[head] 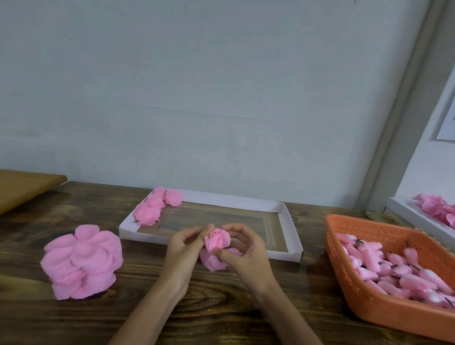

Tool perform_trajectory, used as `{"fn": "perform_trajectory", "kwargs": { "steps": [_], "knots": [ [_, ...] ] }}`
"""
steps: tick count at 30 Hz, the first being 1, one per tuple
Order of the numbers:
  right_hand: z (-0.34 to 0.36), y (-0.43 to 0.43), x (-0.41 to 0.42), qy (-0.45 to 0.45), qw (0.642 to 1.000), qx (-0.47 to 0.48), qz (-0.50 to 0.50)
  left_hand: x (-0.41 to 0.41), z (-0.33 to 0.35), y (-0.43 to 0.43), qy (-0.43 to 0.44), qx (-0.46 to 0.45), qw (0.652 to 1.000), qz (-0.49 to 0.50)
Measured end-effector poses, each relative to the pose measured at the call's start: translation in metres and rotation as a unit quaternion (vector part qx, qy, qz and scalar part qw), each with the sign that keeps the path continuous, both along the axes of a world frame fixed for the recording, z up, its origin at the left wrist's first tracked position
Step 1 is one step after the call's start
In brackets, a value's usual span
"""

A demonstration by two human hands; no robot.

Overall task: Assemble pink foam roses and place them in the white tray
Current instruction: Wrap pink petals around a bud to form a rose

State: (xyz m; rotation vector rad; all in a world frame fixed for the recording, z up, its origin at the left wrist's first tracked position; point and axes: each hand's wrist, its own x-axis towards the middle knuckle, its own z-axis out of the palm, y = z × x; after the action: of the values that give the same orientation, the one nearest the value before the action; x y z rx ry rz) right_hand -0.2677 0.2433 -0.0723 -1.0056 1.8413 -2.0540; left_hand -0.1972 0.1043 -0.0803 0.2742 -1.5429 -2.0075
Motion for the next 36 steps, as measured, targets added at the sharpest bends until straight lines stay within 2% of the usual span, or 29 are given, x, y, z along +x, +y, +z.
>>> {"fn": "perform_trajectory", "kwargs": {
  "steps": [6, 14, 18, 23, 31, 36],
  "knots": [
    [0.003, 0.001, -0.001, 0.016, 1.000, 0.005, -0.021, 0.002, 0.002, 0.001, 0.001, 0.008, 1.000, 0.001],
    [0.004, 0.004, -0.007, -0.065, 0.996, -0.045, -0.043, -0.002, -0.003, 0.003, -0.058, -0.070, 0.996, -0.004],
    [0.006, 0.007, -0.008, -0.073, 0.995, -0.061, -0.029, -0.002, -0.004, -0.003, -0.050, -0.019, 0.999, -0.005],
    [0.008, 0.009, -0.004, -0.028, 0.999, -0.037, 0.020, -0.002, -0.006, -0.009, -0.032, 0.082, 0.996, -0.015],
    [0.012, 0.010, 0.000, 0.059, 0.997, 0.023, 0.042, -0.002, -0.006, -0.008, -0.029, 0.042, 0.999, 0.014],
    [0.010, 0.007, 0.003, 0.063, 0.997, 0.046, 0.017, -0.001, -0.002, -0.003, -0.016, 0.047, 0.999, 0.009]
  ]
}}
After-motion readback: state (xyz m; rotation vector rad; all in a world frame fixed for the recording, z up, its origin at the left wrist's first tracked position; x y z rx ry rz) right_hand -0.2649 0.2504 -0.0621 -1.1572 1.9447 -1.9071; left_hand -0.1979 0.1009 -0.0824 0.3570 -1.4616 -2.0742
